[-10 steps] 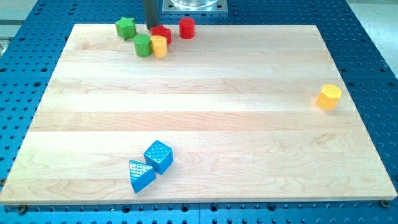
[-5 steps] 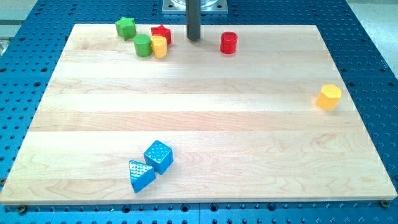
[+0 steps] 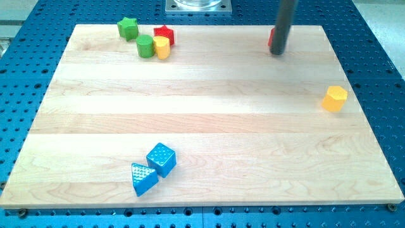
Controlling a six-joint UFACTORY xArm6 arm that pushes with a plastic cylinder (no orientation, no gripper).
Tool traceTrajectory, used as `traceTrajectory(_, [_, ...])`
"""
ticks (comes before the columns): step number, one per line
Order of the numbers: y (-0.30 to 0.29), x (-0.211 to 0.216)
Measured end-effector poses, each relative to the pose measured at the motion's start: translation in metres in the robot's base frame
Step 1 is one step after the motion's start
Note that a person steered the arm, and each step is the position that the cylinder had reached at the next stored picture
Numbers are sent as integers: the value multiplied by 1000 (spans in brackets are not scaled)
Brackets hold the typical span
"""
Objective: Slide the red circle towards the top right
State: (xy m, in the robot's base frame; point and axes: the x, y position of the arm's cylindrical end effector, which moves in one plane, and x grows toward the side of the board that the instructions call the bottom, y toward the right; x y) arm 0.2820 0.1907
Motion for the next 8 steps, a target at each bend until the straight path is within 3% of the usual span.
traceTrajectory(1, [-6, -10])
traceTrajectory(2, [-64, -10])
traceTrajectory(6, [-39, -16])
traceTrajectory(7, [-111, 27])
traceTrajectory(8, [-259, 41])
